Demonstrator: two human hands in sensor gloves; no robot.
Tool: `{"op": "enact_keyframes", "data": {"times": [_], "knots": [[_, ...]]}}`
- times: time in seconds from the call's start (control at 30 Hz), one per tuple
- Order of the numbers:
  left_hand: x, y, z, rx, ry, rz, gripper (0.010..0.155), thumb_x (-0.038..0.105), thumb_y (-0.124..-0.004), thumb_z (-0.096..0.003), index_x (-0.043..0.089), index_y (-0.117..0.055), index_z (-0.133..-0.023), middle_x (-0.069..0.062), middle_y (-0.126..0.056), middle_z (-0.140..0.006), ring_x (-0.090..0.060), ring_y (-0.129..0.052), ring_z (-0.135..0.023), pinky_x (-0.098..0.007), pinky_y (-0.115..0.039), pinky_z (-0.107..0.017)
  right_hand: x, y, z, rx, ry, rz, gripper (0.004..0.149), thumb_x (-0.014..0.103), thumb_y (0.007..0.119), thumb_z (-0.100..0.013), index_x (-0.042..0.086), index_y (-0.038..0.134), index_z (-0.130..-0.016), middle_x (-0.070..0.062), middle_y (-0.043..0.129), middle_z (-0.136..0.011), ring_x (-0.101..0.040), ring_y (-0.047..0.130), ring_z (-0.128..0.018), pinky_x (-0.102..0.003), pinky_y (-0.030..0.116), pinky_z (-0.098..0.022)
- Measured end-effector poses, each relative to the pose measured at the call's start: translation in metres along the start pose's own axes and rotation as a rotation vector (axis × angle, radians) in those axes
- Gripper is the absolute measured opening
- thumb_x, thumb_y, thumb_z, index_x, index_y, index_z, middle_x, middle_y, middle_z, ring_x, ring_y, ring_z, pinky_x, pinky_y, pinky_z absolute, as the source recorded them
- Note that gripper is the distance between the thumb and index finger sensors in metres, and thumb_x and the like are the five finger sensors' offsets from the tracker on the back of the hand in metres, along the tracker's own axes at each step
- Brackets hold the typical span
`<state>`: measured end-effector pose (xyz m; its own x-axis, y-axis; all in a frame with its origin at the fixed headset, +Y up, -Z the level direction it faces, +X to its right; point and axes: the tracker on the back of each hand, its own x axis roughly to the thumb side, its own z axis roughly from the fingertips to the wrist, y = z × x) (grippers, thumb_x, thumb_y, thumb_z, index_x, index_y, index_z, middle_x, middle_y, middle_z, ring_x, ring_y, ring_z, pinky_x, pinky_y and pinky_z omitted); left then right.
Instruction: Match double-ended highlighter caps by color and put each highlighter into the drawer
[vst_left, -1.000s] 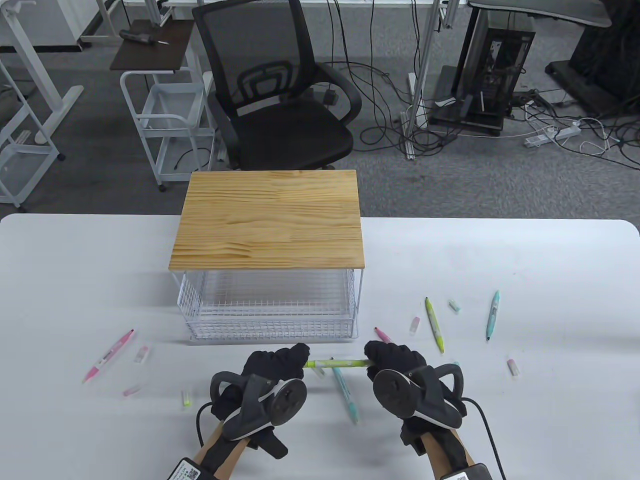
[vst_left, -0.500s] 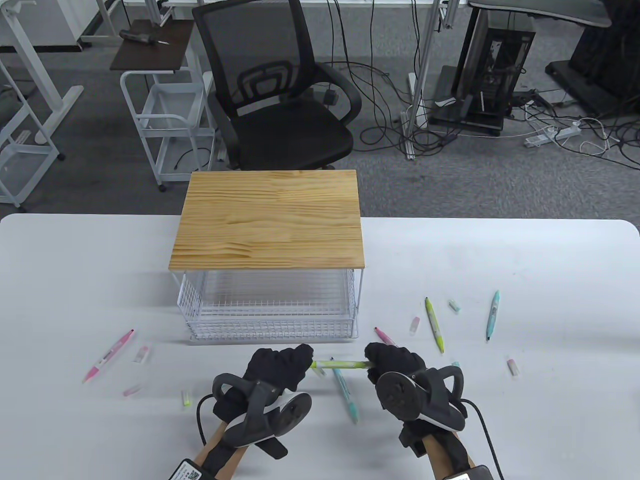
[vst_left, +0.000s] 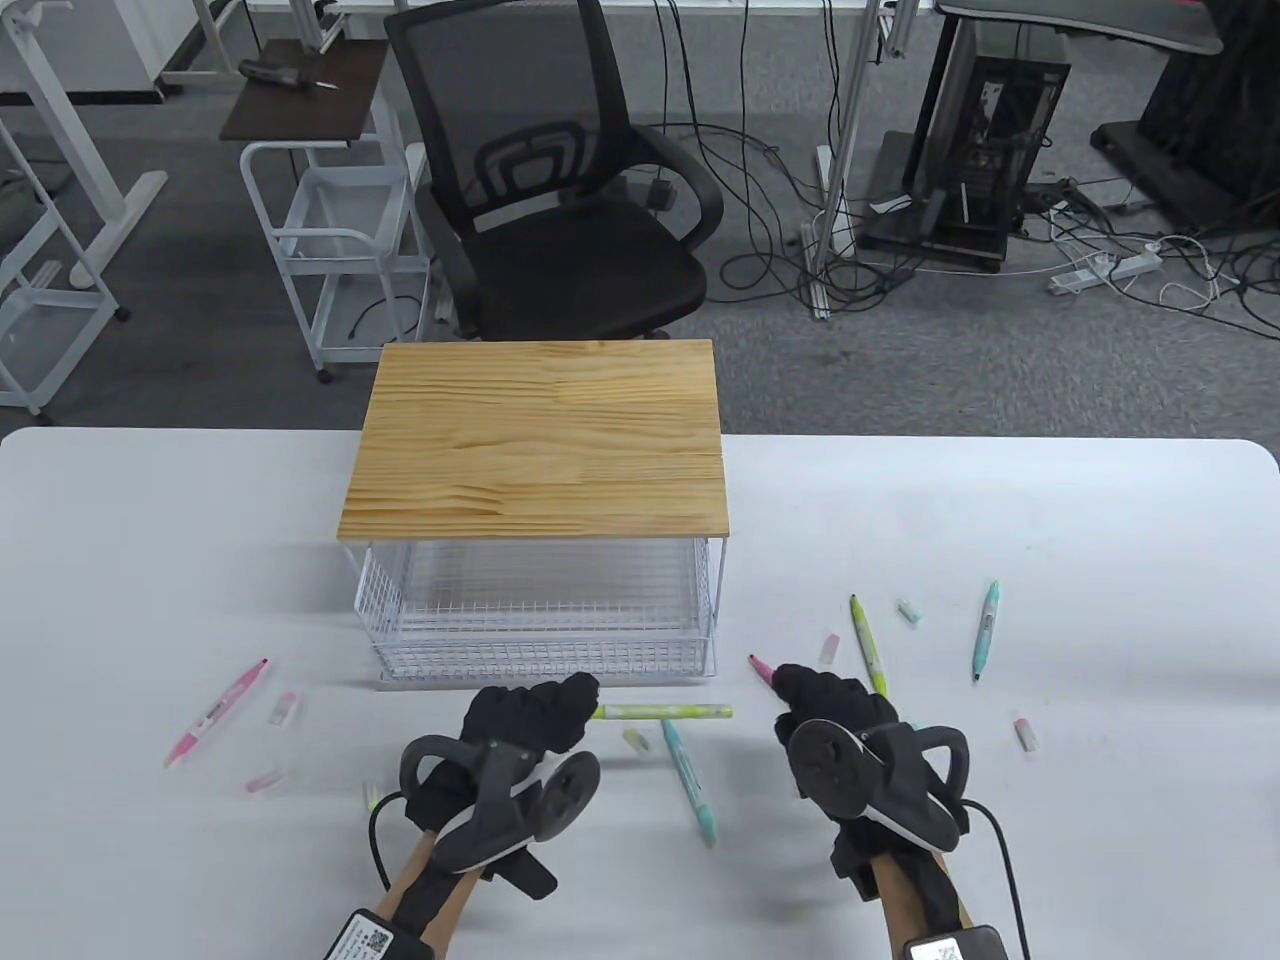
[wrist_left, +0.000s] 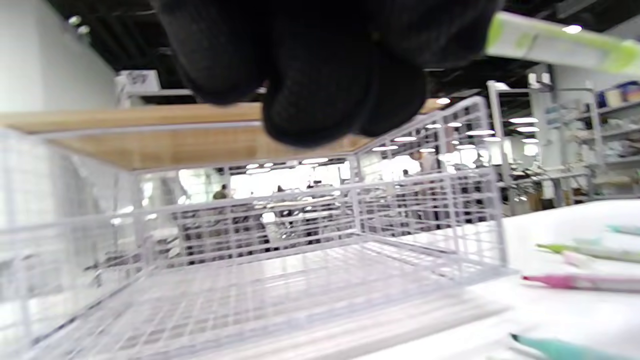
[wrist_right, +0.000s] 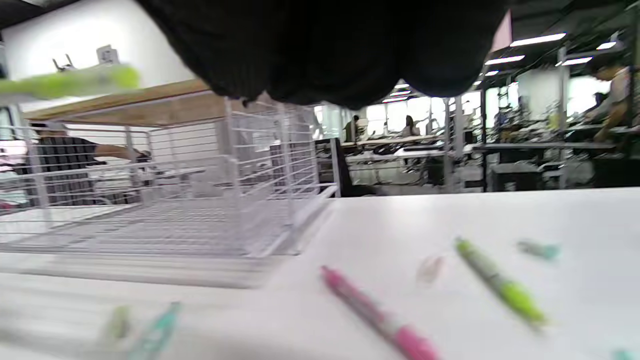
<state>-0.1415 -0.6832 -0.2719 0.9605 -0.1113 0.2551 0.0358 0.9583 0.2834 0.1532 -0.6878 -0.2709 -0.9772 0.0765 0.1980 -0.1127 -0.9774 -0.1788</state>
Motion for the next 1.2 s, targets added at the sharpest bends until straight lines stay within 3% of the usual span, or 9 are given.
{"op": "enact_keyframes", "data": {"times": [0.13, 0.27, 0.4, 0.6, 0.8, 1.07, 1.2], "knots": [[-0.029, 0.015, -0.025, -0.029, 0.152, -0.086, 0.049, 0.038, -0.066, -0.0494, 0.044, -0.057, -0.097, 0.013, -0.086, -0.096, -0.013, -0.093, -0.081, -0.043, -0.077, -0.069, -0.018, 0.002, 0.001, 0.004, 0.064, -0.059, 0.049, 0.033, 0.078, -0.052, 0.026, 0.058, -0.097, -0.004, 0.083, -0.086, -0.019, 0.091, -0.064, -0.045, 0.080, -0.062], [-0.044, 0.025, -0.056, -0.175, 0.332, -0.118, 0.048, 0.041, -0.066, -0.0486, 0.053, -0.060, -0.094, 0.010, -0.074, -0.105, -0.017, -0.078, -0.096, -0.048, -0.066, -0.077, -0.020, 0.003, 0.002, 0.007, 0.070, -0.010, 0.050, 0.035, 0.077, -0.053, 0.027, 0.058, -0.098, -0.003, 0.082, -0.089, -0.021, 0.090, -0.068, -0.046, 0.078, -0.063], [-0.042, 0.022, -0.079, -0.211, 0.418, -0.187, 0.047, 0.043, -0.069, -0.0464, 0.056, -0.065, -0.091, 0.010, -0.079, -0.096, -0.015, -0.081, -0.088, -0.045, -0.068, -0.076, -0.021, 0.004, 0.002, 0.017, 0.068, -0.025, 0.048, 0.035, 0.076, -0.053, 0.028, 0.060, -0.097, -0.003, 0.083, -0.089, -0.022, 0.091, -0.068, -0.048, 0.077, -0.064], [-0.034, -0.010, -0.111, -0.393, 0.437, -0.245, 0.047, 0.042, -0.071, -0.0453, 0.054, -0.071, -0.091, 0.011, -0.088, -0.090, -0.014, -0.088, -0.081, -0.042, -0.073, -0.072, -0.024, -0.001, 0.004, 0.004, 0.074, -0.043, 0.047, 0.035, 0.076, -0.053, 0.029, 0.060, -0.097, -0.003, 0.083, -0.089, -0.022, 0.090, -0.069, -0.048, 0.077, -0.064], [-0.031, -0.034, -0.125, -0.512, 0.439, -0.273, 0.048, 0.042, -0.070, -0.0446, 0.053, -0.076, -0.091, 0.013, -0.095, -0.088, -0.014, -0.092, -0.081, -0.044, -0.072, -0.073, -0.023, 0.001, 0.003, 0.014, 0.071, -0.046, 0.047, 0.036, 0.076, -0.053, 0.029, 0.060, -0.097, -0.003, 0.083, -0.089, -0.022, 0.090, -0.069, -0.048, 0.077, -0.064], [-0.032, -0.045, -0.124, -0.556, 0.428, -0.245, 0.051, 0.044, -0.070, -0.0428, 0.054, -0.075, -0.093, 0.014, -0.095, -0.089, -0.014, -0.093, -0.084, -0.050, -0.067, -0.077, -0.019, 0.004, 0.002, 0.026, 0.057, -0.019, 0.046, 0.035, 0.076, -0.053, 0.030, 0.061, -0.097, -0.002, 0.082, -0.090, -0.022, 0.090, -0.070, -0.049, 0.076, -0.065], [-0.030, -0.044, -0.115, -0.526, 0.401, -0.242, 0.053, 0.043, -0.066, -0.0478, 0.052, -0.068, -0.100, 0.014, -0.089, -0.105, -0.016, -0.087, -0.100, -0.054, -0.060, -0.083, -0.019, 0.004, 0.002, 0.026, 0.054, -0.024, 0.048, 0.035, 0.076, -0.053, 0.030, 0.060, -0.098, -0.003, 0.081, -0.094, -0.023, 0.090, -0.073, -0.051, 0.075, -0.067]]}}
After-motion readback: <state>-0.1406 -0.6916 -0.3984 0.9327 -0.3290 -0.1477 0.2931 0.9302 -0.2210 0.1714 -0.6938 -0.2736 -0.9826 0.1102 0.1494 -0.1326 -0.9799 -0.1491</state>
